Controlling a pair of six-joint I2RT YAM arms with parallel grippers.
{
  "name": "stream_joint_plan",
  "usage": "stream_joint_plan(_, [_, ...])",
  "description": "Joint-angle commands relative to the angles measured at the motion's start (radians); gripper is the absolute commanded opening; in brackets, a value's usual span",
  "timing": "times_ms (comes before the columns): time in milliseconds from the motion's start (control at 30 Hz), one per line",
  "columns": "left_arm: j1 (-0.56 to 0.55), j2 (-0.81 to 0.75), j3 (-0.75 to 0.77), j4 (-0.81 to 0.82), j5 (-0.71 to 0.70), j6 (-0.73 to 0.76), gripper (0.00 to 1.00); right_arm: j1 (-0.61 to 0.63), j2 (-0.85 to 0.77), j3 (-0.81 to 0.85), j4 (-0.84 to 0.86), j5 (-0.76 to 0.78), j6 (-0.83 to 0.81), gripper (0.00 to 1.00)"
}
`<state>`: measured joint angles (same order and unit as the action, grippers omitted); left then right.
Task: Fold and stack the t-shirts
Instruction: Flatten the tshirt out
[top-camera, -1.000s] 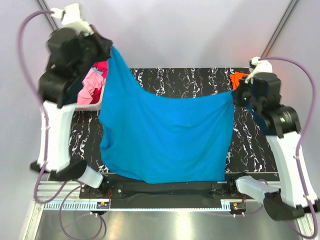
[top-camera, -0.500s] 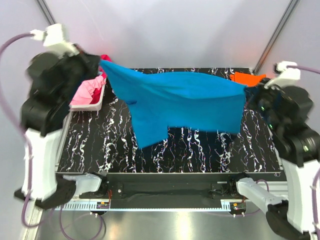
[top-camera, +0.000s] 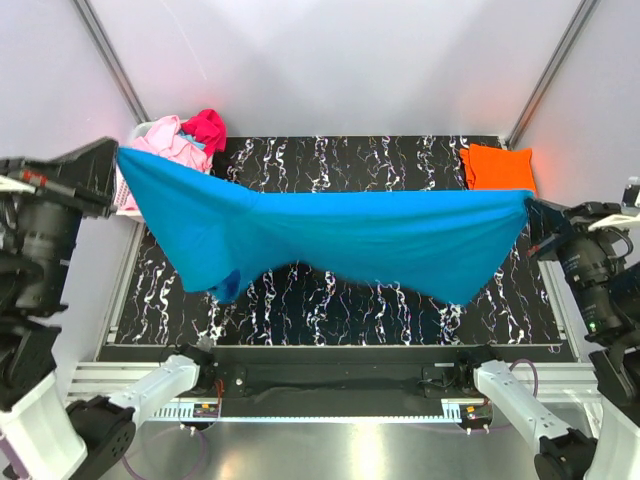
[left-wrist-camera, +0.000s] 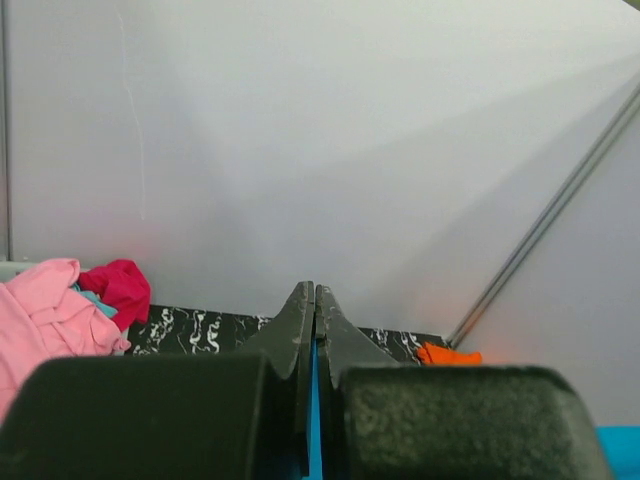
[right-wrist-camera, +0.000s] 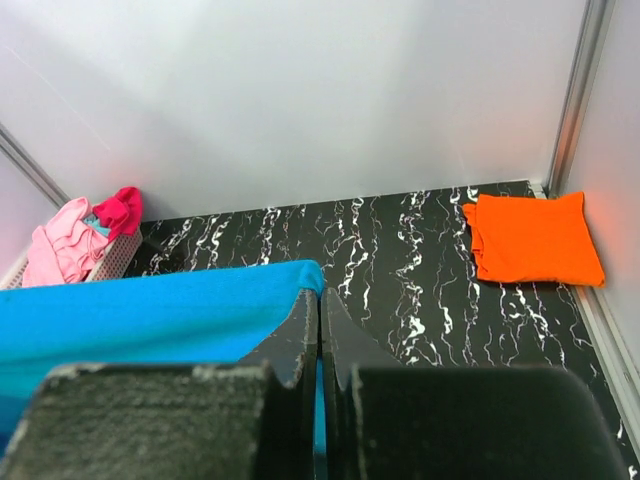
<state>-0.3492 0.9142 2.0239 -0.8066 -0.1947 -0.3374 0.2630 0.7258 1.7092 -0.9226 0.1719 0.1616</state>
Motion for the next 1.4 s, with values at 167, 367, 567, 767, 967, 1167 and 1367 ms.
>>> stream_joint_plan(167, [0.006,0.374,0.061,0.11,-0.078,0.058,0.0,0.007,0.176,-0.157,0.246,0.061,-0.016,0.0])
stream_joint_plan(367, [0.039,0.735,0.101,0.193,-0.068,0.035,0.0,0.004,0.397,-0.322,0.459,0.139,-0.027,0.0])
stream_joint_plan(567, [0.062,1.079,0.203,0.236,-0.087,0.015,0.0,-0.028,0.752,-0.332,0.622,0.111,-0.02,0.0])
stream_joint_plan(767, [0.101,1.316,0.284,0.268,-0.086,0.004,0.0,-0.076,1.059,-0.269,0.741,0.045,-0.033,0.0])
stream_joint_plan(967, [0.145,1.436,0.351,0.308,-0.06,-0.006,0.0,-0.108,1.262,-0.129,0.786,0.034,-0.06,0.0])
stream_joint_plan(1167, [0.165,1.465,0.329,0.359,-0.029,-0.002,0.0,-0.143,1.354,-0.05,0.785,0.038,-0.068,0.0])
stream_joint_plan(1367, [0.165,1.425,0.231,0.429,-0.012,-0.011,0.0,-0.153,1.391,-0.019,0.785,0.187,-0.048,0.0])
